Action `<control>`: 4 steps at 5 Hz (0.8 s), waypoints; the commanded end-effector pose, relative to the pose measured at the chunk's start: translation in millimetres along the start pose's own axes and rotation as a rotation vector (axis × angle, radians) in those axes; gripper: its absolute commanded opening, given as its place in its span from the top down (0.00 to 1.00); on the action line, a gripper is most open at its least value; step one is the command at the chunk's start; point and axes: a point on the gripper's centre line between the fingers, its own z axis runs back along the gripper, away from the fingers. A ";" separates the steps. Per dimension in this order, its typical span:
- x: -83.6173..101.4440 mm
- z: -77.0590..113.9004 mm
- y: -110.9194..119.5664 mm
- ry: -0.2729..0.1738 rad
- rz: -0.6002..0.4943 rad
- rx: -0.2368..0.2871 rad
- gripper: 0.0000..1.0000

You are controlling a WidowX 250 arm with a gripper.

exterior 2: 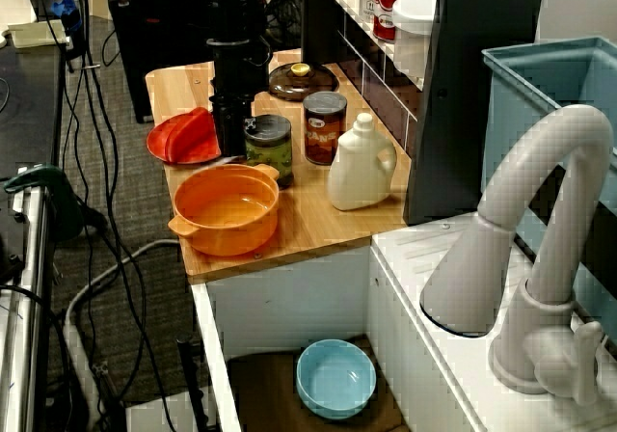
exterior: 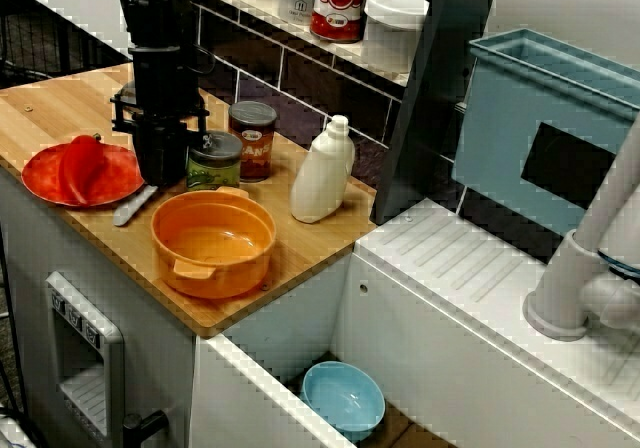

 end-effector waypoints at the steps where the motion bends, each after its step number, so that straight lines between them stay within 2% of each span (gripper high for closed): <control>1: 4.7 5.2 -5.1 -0.040 -0.008 0.005 1.00; 4: 4.6 -2.1 -14.9 -0.031 0.000 0.006 1.00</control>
